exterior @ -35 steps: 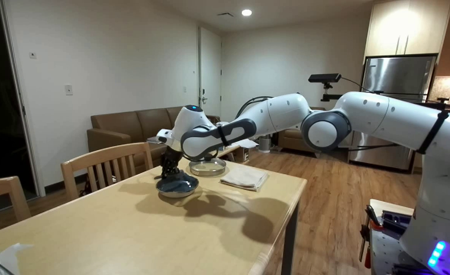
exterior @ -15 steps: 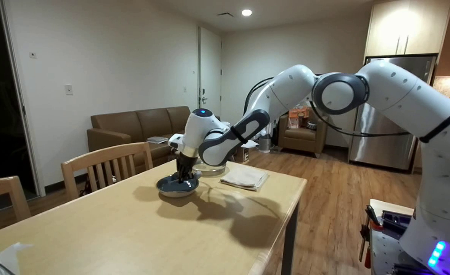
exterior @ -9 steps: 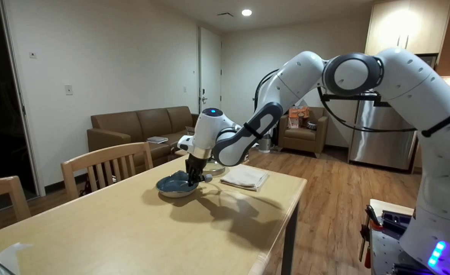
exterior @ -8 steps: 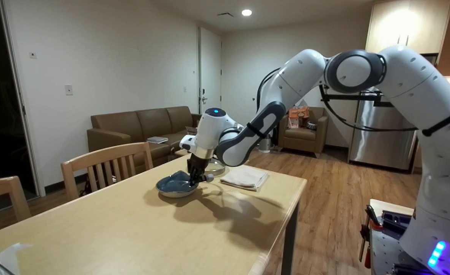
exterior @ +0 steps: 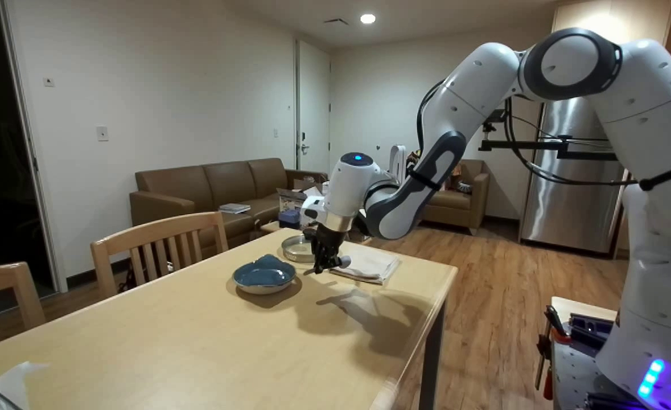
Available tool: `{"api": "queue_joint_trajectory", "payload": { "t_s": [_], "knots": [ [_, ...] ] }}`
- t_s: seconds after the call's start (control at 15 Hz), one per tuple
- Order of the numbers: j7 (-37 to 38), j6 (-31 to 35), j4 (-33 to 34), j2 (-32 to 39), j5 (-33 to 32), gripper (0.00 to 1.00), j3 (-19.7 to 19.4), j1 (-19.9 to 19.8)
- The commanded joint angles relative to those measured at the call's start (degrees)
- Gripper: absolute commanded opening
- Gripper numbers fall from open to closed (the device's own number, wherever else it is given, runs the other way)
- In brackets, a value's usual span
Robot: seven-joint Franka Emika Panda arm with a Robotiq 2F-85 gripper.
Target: Pick the object from the pan and put it on the cloth on the table
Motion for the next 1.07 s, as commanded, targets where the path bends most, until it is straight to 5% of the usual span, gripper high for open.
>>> {"api": "queue_joint_trajectory", "payload": {
  "t_s": [0.0, 0.33, 0.6, 1.0],
  "knots": [
    [1.1, -0.5, -0.3, -0.6, -1.9, 0.06, 1.9, -1.9],
    [-5.9, -13.5, -2.0, -3.9, 3.7, 0.03, 8.5, -6.4],
    [-6.9, -23.9, -4.2, -8.4, 5.7, 0.03, 10.2, -8.4],
    [-4.3, -23.8, -5.0, -10.4, 4.7, 0.06, 10.1, -8.6]
  ]
}}
